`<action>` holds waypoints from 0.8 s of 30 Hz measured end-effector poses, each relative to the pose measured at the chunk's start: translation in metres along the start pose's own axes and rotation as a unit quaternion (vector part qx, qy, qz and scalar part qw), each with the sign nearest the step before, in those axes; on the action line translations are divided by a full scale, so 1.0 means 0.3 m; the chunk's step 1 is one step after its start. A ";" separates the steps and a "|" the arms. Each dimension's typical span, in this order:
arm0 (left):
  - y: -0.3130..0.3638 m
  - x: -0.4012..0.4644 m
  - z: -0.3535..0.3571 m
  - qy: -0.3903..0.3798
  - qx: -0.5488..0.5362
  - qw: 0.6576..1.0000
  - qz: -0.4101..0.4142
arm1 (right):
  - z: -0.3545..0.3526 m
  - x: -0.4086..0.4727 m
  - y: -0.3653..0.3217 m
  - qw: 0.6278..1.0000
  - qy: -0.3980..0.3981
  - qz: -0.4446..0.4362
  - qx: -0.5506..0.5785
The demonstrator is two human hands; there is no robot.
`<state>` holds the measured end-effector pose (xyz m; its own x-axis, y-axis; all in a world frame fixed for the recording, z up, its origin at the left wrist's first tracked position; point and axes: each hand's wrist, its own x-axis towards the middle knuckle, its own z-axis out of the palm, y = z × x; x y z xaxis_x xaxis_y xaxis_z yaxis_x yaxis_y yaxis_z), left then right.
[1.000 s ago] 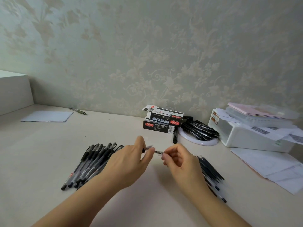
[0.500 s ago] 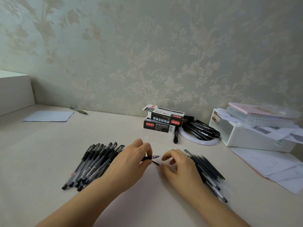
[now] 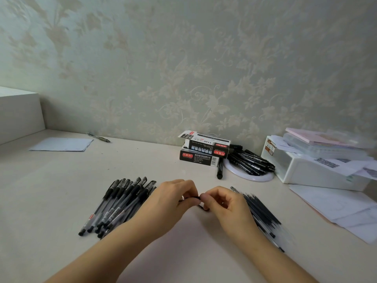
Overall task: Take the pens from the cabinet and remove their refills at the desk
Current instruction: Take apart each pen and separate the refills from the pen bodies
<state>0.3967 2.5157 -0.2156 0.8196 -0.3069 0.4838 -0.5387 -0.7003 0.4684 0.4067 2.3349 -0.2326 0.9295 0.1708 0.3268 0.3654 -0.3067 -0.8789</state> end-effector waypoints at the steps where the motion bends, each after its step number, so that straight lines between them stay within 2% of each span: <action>1: 0.000 0.000 0.000 -0.005 0.000 1.000 -0.001 | -0.001 0.001 0.000 1.000 -0.002 0.006 0.012; 11: -0.001 -0.003 0.004 -0.009 0.005 1.000 -0.006 | 0.000 0.002 0.004 1.000 0.019 0.011 0.002; 19: -0.004 -0.005 0.007 -0.009 0.019 1.000 -0.008 | -0.006 0.004 0.009 1.000 -0.006 0.012 0.011; 24: 0.000 -0.003 0.006 -0.009 0.006 1.000 -0.006 | 0.000 0.005 0.006 1.000 0.010 0.014 0.001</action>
<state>0.3964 2.5147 -0.2174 0.8291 -0.3100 0.4653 -0.5269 -0.7116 0.4647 0.4087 2.3347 -0.2338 0.9400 0.1443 0.3092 0.3397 -0.3097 -0.8881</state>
